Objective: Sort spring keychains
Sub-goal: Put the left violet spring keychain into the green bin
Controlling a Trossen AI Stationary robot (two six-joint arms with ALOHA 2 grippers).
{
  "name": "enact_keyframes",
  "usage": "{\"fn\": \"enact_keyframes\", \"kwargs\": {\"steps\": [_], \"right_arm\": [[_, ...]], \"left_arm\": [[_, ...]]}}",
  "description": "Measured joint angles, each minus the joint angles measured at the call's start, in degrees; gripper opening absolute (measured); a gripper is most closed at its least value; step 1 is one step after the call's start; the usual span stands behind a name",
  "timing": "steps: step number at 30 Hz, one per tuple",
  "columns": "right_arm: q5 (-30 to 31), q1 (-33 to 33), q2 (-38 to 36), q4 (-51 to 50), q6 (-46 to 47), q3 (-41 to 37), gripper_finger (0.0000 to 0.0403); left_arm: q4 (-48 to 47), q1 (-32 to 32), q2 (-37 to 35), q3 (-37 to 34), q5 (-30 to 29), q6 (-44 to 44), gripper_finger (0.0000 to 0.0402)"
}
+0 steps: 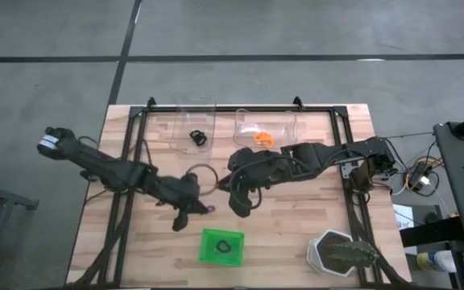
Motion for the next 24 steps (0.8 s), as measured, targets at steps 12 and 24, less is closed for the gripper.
{"fn": "enact_keyframes", "kwargs": {"steps": [12, 24], "right_arm": [[8.4, -2.8, -0.8, -3.6, -2.3, 0.0, 0.0056], [9.4, -5.8, -0.8, -4.2, -3.9, 0.0, 0.0056]], "left_arm": [[6.7, -6.2, 16.4, 1.8, 2.4, 0.8, 0.0], [8.8, -6.6, 26.4, 4.6, 8.8, 5.5, 0.0012]]}}
